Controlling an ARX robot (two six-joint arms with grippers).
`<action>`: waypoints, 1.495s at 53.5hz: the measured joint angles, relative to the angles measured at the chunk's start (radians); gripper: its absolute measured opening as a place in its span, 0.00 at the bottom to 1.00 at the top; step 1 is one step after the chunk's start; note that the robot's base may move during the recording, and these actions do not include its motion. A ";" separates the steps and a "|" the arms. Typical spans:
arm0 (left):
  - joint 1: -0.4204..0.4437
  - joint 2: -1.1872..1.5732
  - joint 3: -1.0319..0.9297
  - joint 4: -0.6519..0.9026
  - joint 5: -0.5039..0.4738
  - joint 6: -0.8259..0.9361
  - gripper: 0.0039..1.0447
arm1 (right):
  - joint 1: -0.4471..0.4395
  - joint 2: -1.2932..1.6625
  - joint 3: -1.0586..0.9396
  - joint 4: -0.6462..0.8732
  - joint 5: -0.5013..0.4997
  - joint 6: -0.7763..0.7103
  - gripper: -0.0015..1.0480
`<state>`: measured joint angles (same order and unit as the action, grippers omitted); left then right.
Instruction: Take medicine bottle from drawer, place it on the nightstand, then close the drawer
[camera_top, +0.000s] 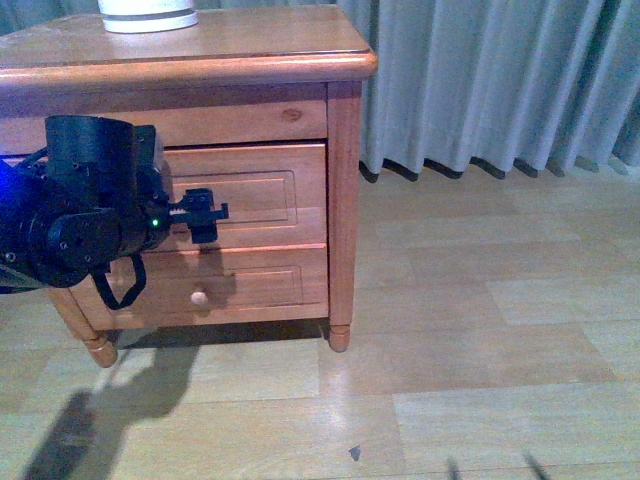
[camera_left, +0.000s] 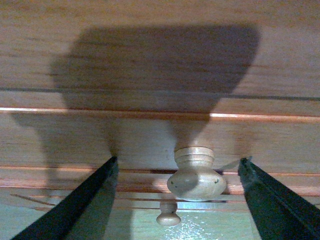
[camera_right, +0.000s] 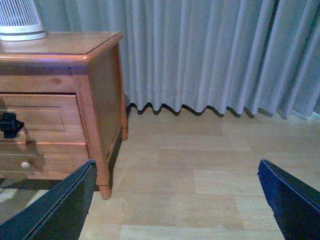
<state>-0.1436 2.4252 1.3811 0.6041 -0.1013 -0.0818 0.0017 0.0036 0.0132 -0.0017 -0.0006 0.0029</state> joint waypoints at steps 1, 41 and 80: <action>0.000 0.000 0.000 0.000 -0.001 0.002 0.60 | 0.000 0.000 0.000 0.000 0.000 0.000 0.93; -0.088 -0.193 -0.452 0.248 -0.096 0.042 0.24 | 0.000 0.000 0.000 0.000 0.000 0.000 0.93; -0.263 -0.384 -0.915 0.430 -0.241 -0.118 0.24 | 0.000 0.000 0.000 0.000 0.000 0.000 0.93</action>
<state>-0.4065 2.0415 0.4664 1.0340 -0.3428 -0.1997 0.0017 0.0040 0.0132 -0.0017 -0.0006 0.0029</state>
